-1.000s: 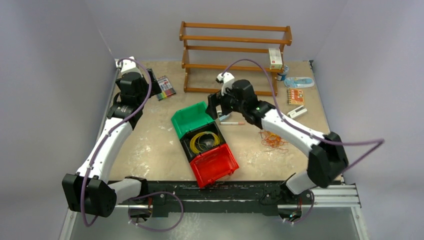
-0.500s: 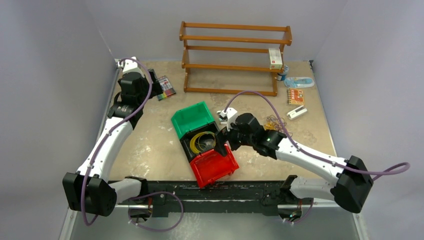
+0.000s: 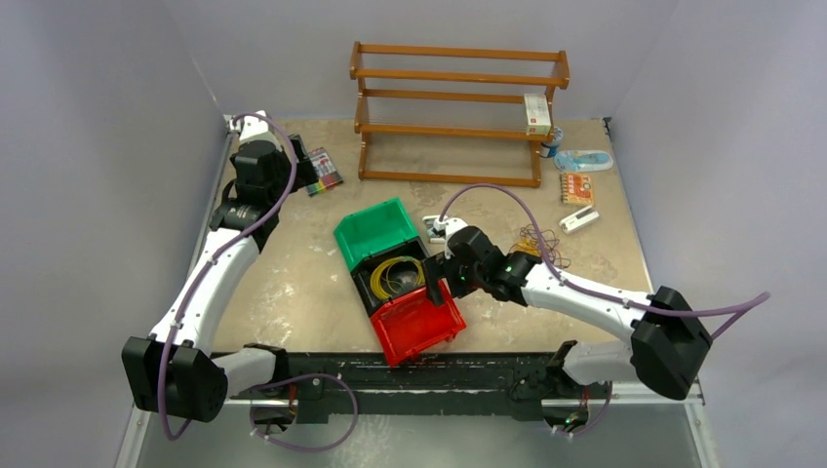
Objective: Untangle the cables
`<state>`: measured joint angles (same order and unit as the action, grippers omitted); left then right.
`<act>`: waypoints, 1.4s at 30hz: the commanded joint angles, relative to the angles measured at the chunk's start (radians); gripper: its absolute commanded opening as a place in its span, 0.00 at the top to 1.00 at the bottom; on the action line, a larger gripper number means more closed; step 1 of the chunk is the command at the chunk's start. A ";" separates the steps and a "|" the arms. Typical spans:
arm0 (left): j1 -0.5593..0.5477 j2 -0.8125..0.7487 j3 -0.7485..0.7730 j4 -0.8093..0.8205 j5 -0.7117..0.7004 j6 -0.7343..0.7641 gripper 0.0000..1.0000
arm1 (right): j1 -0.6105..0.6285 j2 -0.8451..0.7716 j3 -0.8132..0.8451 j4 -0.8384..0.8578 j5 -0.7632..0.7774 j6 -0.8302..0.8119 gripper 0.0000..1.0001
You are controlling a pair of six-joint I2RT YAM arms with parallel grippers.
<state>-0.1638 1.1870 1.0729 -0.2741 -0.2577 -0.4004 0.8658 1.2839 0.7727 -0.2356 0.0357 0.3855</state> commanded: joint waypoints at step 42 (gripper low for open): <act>0.032 -0.003 0.004 0.030 0.018 0.006 0.13 | -0.361 0.403 0.485 0.185 0.274 -0.197 0.01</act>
<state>-0.1394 1.1843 1.0676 -0.2737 -0.2428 -0.4004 0.5163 1.7916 1.2419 -0.0536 0.2089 0.2649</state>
